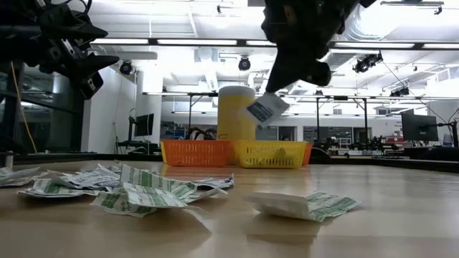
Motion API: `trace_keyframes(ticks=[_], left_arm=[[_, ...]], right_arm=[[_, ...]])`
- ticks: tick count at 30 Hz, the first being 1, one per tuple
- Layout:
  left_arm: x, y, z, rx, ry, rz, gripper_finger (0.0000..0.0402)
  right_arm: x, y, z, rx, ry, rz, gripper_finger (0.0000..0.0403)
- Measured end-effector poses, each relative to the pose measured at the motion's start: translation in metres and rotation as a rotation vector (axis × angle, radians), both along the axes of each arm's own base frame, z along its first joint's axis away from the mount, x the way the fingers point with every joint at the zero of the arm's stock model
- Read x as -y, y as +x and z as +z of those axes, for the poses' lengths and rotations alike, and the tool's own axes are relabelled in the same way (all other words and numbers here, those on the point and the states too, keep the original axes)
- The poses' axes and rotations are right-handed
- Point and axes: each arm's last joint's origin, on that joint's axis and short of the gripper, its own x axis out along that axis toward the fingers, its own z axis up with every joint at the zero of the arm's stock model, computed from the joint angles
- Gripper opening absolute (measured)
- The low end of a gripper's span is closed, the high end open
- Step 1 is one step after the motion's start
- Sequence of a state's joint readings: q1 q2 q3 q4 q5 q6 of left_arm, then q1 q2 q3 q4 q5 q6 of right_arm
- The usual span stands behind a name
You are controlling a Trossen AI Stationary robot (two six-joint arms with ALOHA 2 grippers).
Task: Pick & Place First Aid Supplies
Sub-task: Put the black towelette pack into the bottom yellow basket
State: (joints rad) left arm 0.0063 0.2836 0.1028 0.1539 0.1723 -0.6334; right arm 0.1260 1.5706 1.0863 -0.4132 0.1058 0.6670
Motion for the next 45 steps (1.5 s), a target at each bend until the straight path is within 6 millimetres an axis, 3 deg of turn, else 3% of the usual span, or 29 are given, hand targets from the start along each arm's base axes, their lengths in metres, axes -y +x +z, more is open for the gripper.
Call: trace_keyframes(ticks=[8, 16, 20, 28, 36, 40, 45], left_arm=[[0.000, 0.000, 0.000, 0.000, 0.000, 0.000, 0.0191], [0.000, 0.000, 0.000, 0.000, 0.000, 0.000, 0.0191], [0.000, 0.000, 0.000, 0.000, 0.000, 0.000, 0.0191], [0.000, 0.000, 0.000, 0.000, 0.000, 0.000, 0.0191], [0.000, 0.000, 0.000, 0.000, 0.000, 0.000, 0.0191], [0.000, 0.000, 0.000, 0.001, 0.000, 0.000, 0.0191], [0.000, 0.000, 0.000, 0.000, 0.000, 0.000, 0.0191]], right_arm=[[0.067, -0.015, 0.023, 0.025, -0.134, -0.136, 0.0000], [0.134, -0.030, 0.012, 0.002, -0.157, -0.303, 0.0000], [0.157, -0.039, 0.001, 0.045, -0.103, -0.337, 0.0000], [0.175, -0.052, -0.021, 0.128, -0.028, -0.344, 0.0000], [0.174, -0.061, -0.043, 0.186, -0.029, -0.362, 0.0006], [0.173, -0.065, -0.051, 0.210, -0.017, -0.344, 0.0039], [0.178, -0.070, -0.055, 0.205, -0.032, -0.340, 0.0113]])
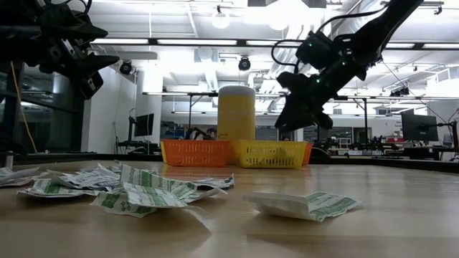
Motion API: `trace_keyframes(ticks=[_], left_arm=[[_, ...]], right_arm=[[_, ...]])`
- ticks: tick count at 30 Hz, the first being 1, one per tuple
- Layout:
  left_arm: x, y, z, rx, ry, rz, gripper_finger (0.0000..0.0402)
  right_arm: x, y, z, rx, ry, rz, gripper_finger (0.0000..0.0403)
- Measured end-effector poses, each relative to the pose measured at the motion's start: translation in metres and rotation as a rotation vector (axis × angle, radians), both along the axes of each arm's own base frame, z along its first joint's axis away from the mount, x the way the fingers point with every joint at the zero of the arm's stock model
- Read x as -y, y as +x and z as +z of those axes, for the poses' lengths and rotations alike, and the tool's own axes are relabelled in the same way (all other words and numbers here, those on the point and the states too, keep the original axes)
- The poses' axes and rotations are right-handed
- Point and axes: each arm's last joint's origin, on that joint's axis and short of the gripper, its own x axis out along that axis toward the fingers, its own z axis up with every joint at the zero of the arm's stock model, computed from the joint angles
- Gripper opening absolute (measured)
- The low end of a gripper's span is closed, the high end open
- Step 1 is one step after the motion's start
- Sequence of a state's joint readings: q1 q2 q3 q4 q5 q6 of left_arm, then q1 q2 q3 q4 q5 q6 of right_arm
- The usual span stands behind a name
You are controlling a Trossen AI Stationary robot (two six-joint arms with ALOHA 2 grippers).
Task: Pick & Place First Aid Supplies
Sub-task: Put the black towelette pack into the bottom yellow basket
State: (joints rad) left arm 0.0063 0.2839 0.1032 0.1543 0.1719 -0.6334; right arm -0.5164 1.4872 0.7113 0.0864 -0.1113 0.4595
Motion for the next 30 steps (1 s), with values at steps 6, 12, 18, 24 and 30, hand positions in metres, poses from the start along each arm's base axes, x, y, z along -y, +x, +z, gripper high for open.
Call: trace_keyframes(ticks=[6, 12, 18, 24, 30], left_arm=[[0.000, 0.000, 0.000, 0.000, 0.000, 0.000, 0.0191], [0.000, 0.000, 0.000, 0.000, 0.000, 0.000, 0.0191], [0.000, 0.000, 0.000, 0.000, 0.000, 0.000, 0.0191], [0.000, 0.000, 0.000, 0.000, 0.000, 0.000, 0.0191], [0.000, 0.000, 0.000, -0.001, 0.000, 0.000, 0.0191]], right_arm=[[0.005, -0.003, 0.002, 0.029, 0.011, 0.074, 0.0194], [0.001, -0.002, 0.004, 0.076, 0.056, 0.223, 0.0226], [-0.022, 0.006, 0.015, 0.119, -0.074, 0.505, 0.0226], [-0.058, 0.026, 0.037, 0.044, -0.212, 0.793, 0.0226], [-0.094, 0.048, 0.060, -0.152, -0.420, 1.040, 0.0226]])
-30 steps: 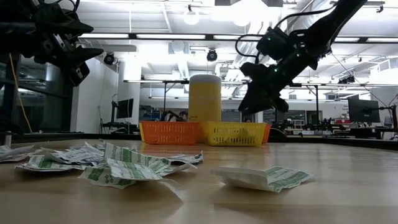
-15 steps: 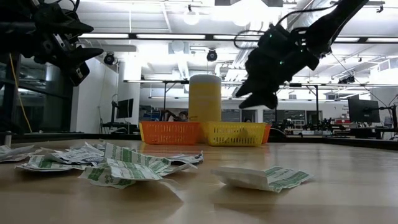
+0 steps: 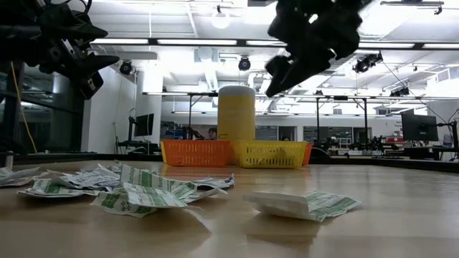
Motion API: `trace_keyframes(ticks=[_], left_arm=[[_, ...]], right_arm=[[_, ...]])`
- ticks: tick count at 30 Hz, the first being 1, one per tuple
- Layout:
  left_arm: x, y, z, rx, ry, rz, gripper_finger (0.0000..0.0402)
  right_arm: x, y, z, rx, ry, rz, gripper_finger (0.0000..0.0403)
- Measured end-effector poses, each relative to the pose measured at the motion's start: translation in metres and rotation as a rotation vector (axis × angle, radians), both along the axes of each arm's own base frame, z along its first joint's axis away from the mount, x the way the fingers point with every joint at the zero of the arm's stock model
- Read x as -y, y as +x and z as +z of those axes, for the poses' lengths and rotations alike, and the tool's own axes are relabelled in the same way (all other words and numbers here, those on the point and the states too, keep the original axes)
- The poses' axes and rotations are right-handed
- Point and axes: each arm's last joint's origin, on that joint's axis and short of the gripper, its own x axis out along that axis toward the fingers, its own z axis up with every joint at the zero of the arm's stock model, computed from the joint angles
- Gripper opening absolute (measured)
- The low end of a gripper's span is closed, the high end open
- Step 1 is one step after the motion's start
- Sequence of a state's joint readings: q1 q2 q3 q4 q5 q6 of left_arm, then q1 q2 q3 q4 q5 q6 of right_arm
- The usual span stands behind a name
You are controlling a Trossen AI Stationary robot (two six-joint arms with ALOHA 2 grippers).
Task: Pick & Place First Aid Supplies
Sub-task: Put the black towelette pack into the bottom yellow basket
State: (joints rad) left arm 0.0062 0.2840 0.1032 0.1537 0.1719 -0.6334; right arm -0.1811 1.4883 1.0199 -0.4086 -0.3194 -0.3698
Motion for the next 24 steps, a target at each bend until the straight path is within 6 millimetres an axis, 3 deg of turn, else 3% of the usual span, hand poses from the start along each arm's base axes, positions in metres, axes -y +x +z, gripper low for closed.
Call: trace_keyframes(ticks=[10, 16, 24], left_arm=[[0.000, 0.000, 0.000, 0.001, 0.000, 0.000, 0.0191], [0.000, 0.000, 0.000, 0.001, 0.000, 0.000, 0.0191], [0.000, 0.000, 0.000, 0.001, 0.000, 0.000, 0.0191]], right_arm=[[-0.040, 0.058, -0.004, -0.112, -0.209, 0.186, 0.0226], [-0.075, 0.083, -0.024, -0.164, -0.241, 0.330, 0.0226], [-0.112, 0.098, -0.053, -0.199, -0.351, 0.476, 0.0226]])
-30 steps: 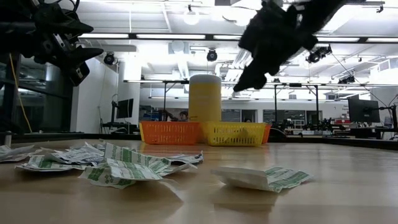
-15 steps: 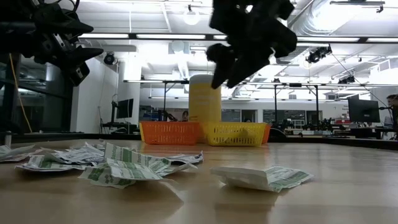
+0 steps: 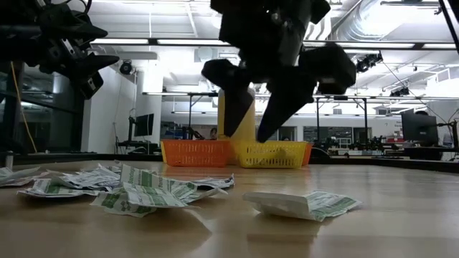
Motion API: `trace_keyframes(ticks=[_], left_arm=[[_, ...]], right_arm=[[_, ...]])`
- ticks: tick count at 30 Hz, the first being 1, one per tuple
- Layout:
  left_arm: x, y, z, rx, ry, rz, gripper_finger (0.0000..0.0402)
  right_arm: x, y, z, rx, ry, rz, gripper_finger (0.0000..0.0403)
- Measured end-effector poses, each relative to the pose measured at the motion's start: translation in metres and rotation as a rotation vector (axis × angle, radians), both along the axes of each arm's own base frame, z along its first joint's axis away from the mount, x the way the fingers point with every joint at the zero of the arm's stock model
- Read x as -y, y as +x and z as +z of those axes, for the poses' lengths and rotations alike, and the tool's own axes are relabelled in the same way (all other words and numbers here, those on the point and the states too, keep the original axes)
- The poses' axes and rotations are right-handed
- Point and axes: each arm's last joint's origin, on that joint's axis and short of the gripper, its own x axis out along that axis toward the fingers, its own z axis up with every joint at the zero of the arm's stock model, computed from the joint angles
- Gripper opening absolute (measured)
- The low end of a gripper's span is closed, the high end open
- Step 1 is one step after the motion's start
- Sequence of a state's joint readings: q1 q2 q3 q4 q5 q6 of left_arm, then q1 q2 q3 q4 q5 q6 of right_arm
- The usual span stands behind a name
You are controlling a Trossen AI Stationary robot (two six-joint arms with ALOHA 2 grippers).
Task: Pick & Place First Aid Supplies
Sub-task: Put the black towelette pack into the bottom yellow basket
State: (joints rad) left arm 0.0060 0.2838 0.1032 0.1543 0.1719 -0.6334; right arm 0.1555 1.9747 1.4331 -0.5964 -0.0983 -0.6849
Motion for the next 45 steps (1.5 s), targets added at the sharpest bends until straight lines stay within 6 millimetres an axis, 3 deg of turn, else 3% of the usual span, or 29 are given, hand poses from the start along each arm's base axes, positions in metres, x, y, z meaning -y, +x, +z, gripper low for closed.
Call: trace_keyframes(ticks=[10, 19, 36, 45], left_arm=[[0.000, 0.000, 0.000, -0.001, 0.000, 0.000, 0.0191], [0.000, 0.000, 0.000, -0.001, 0.000, 0.000, 0.0191], [0.000, 0.000, 0.000, 0.000, 0.000, 0.000, 0.0191], [0.000, 0.000, 0.000, 0.000, 0.000, 0.000, 0.0191]], right_arm=[[-0.011, 0.022, -0.020, -0.020, -0.009, 0.001, 0.0226], [-0.034, 0.019, -0.032, -0.076, 0.016, 0.076, 0.0221], [-0.031, 0.023, -0.055, -0.165, 0.077, -0.074, 0.0149], [-0.027, 0.023, -0.057, -0.213, 0.150, -0.266, 0.0063]])
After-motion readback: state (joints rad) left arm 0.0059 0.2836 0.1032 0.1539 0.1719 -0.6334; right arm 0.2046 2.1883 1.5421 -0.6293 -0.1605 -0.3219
